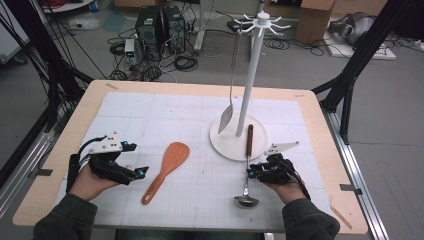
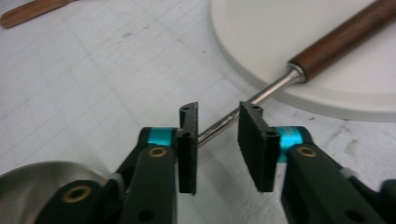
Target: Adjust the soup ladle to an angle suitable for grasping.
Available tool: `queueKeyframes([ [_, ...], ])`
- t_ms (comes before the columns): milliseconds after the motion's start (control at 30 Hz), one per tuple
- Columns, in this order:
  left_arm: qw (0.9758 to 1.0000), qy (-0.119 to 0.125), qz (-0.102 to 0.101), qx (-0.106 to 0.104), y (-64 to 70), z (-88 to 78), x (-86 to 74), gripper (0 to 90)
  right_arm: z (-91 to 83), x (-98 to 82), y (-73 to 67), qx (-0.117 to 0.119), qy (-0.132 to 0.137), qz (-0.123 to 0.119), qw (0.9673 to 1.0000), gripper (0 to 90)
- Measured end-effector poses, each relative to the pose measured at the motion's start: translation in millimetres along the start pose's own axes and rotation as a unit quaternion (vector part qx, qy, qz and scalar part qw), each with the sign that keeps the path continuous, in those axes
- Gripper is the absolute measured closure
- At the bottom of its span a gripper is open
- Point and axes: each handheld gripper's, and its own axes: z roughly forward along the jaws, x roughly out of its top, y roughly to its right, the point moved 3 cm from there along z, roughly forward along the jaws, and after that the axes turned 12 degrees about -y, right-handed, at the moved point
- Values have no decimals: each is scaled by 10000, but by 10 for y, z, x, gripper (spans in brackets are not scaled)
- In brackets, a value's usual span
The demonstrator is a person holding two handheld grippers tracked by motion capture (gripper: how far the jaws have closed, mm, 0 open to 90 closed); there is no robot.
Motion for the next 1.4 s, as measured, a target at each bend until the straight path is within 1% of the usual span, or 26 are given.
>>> queueKeyframes([
  [33, 10000, -1, 0, 0, 0, 0, 0, 93, 5, 3, 10, -49, -12, 30, 10000, 616],
  [100, 10000, -2, 6, 8, -1, 3, 0, 93, 24, 18, 22, -84, 18, 197, 9998, 566],
  [167, 10000, -6, 12, 6, -1, 1, 1, 93, 42, 37, 32, -129, 46, 274, 9995, 551],
  [233, 10000, -2, 3, -1, 2, 0, 0, 93, 63, 49, 41, -205, 16, 304, 9993, 526],
  [300, 10000, -4, -1, -1, 2, -2, 0, 93, 90, 59, 46, -267, -28, 381, 9989, 509],
  [333, 10000, -3, -2, -3, 2, -3, 0, 93, 107, 64, 51, -335, -43, 425, 9985, 496],
  [400, 10000, -9, 1, 0, 2, -2, -1, 93, 123, 70, 55, -384, -62, 508, 9979, 492],
  [567, 10000, -3, -2, -8, 0, -3, -1, 93, 152, 85, 47, -486, -90, 553, 9972, 495],
  [667, 10000, 2, -1, -8, 4, -4, 0, 93, 156, 89, 39, -490, -101, 578, 9971, 518],
  [800, 10000, 10, 2, -8, 4, -8, -1, 93, 126, 76, 56, -590, -108, 597, 9964, 554],
  [967, 10000, 10, 3, -5, 3, -6, 0, 93, 108, 62, 68, -606, -98, 767, 9952, 567],
  [1033, 10000, 6, 3, -9, 3, -6, 0, 93, 116, 66, 63, -640, -91, 734, 9952, 561],
  [1100, 10000, 10, 1, -10, 3, -7, 0, 93, 129, 64, 63, -611, -129, 768, 9951, 512],
  [1133, 10000, 10, 1, -12, 2, -7, 0, 93, 140, 59, 64, -610, -173, 800, 9948, 503],
  [1167, 10000, 10, 0, -13, 2, -7, 0, 93, 151, 55, 61, -580, -210, 799, 9949, 507],
  [1233, 10000, 8, -10, -14, 3, -6, -1, 93, 159, 60, 51, -638, -245, 720, 9951, 515],
  [1333, 10000, 11, 3, -8, 4, -7, 0, 93, 153, 56, 54, -635, -272, 754, 9948, 526],
  [1400, 10000, 25, 3, 3, 2, -11, 0, 93, 150, 53, 60, -635, -277, 735, 9949, 544],
])
